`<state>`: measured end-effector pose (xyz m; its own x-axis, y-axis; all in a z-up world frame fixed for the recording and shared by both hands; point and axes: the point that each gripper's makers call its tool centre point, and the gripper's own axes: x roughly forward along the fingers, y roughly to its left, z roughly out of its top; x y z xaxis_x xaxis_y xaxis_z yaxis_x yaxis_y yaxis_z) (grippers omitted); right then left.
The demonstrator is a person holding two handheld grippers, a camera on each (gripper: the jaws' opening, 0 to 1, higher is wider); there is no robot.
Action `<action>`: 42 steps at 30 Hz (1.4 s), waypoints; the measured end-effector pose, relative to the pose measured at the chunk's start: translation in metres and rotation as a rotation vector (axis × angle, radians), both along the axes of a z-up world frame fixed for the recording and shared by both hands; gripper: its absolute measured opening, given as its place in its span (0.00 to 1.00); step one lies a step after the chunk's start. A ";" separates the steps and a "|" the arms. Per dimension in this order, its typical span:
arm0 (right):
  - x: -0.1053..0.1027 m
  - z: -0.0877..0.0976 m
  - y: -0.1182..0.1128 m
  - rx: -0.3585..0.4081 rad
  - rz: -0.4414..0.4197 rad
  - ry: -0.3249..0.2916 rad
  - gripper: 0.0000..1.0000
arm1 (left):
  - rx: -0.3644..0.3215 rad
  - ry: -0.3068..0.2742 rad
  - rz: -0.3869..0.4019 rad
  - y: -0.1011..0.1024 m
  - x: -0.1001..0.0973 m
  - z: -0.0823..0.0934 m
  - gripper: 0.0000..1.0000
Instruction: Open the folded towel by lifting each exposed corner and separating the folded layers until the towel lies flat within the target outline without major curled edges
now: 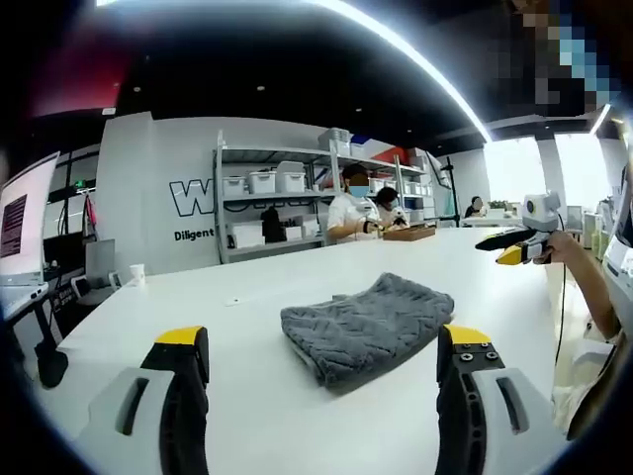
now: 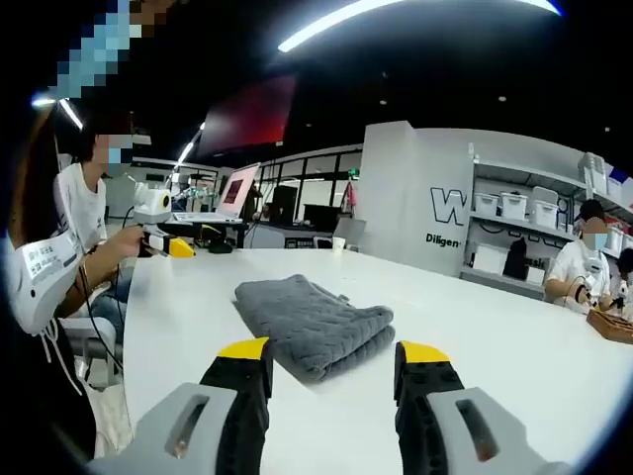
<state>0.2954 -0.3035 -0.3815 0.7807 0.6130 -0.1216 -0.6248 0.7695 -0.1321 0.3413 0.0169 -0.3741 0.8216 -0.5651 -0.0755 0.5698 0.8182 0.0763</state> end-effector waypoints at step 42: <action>0.047 -0.004 -0.002 0.017 0.024 0.026 0.41 | 0.074 0.027 -0.049 -0.016 0.052 -0.007 0.94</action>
